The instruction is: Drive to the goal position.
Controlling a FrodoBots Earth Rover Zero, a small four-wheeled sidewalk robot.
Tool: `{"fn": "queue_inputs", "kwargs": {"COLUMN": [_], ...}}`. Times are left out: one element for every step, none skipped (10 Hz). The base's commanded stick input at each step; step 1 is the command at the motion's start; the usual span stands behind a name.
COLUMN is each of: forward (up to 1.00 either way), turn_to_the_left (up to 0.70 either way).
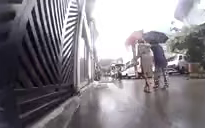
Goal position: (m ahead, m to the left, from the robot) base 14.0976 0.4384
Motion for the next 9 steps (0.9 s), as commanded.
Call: {"fn": "queue_inputs", "kwargs": {"forward": [0.99, 0.99, 0.99, 0.99, 0.99, 0.99, 0.99, 0.99, 0.99], "turn_to_the_left": [0.0, 0.0, 0.0, 0.0, 0.0, 0.0, 0.0, 0.0, 0.0]}}
